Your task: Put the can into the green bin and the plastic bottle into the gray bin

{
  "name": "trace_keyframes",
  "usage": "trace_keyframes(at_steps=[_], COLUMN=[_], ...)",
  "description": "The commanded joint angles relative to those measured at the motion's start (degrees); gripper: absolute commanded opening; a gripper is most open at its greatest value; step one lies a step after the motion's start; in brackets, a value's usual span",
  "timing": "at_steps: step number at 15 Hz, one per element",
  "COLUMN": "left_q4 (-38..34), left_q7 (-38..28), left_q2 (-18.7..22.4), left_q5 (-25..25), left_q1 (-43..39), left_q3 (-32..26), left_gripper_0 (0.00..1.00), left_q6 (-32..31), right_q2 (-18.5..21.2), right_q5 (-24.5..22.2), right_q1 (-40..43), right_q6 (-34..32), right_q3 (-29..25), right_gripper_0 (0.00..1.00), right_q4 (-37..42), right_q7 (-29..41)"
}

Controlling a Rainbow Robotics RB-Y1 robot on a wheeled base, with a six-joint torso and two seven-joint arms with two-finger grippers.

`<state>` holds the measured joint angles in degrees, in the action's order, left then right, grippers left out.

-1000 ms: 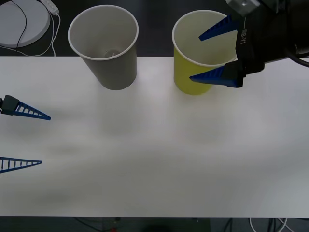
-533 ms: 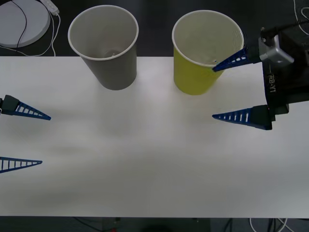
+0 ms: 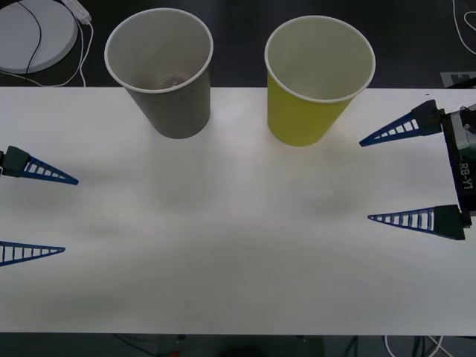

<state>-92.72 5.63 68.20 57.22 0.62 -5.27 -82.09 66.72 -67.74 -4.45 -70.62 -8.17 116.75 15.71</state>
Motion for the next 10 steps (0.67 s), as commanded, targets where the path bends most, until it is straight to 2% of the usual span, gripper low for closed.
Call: trace_keyframes(at_steps=[1, 5, 10], left_q4=[0.00, 0.00, 0.00], left_q7=[0.00, 0.00, 0.00], left_q2=[0.00, 0.00, 0.00], left_q5=[0.00, 0.00, 0.00], left_q1=[0.00, 0.00, 0.00], left_q3=[0.00, 0.00, 0.00], left_gripper_0=[1.00, 1.00, 1.00], left_q6=[0.00, 0.00, 0.00], right_q2=[-0.18, -0.27, -0.27], right_q5=[0.86, 2.09, 2.35], right_q1=[2.34, 5.51, 8.85], right_q6=[-5.14, -9.89, -10.42], right_q3=[-3.34, -6.77, -8.44], right_gripper_0=[1.00, 1.00, 1.00], right_q4=[-2.05, -3.72, -3.72], right_q7=[-4.64, -6.66, -8.33])
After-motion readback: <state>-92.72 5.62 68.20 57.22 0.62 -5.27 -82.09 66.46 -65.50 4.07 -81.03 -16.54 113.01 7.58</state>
